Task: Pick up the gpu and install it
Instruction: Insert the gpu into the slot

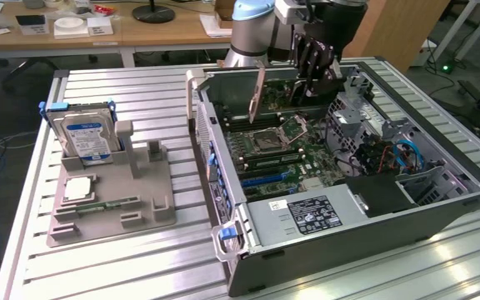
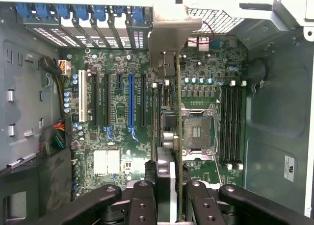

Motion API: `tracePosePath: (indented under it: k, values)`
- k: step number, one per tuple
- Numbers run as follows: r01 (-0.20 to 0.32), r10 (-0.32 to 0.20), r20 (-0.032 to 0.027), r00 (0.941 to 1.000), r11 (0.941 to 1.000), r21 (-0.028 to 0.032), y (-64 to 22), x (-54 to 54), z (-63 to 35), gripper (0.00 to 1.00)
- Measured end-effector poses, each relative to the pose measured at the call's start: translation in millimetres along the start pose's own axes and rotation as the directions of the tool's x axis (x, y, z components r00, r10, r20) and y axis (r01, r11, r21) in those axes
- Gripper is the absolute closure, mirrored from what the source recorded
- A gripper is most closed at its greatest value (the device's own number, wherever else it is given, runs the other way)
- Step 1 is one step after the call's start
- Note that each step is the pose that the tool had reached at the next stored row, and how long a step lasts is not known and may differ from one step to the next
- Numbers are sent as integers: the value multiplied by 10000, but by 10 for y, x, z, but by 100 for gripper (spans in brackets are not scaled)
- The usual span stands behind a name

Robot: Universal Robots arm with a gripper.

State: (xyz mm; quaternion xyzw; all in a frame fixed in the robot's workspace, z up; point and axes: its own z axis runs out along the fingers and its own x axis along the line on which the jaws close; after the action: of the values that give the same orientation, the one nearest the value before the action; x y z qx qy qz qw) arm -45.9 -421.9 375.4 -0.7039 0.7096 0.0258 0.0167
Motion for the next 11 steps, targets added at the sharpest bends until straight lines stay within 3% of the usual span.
tracePosePath:
  k: [6,11]
  values:
    - [-578,578,8,9983,9983,44,0,-5,14,72]
    - [-596,596,10,9982,9982,46,-1,36,33,72]
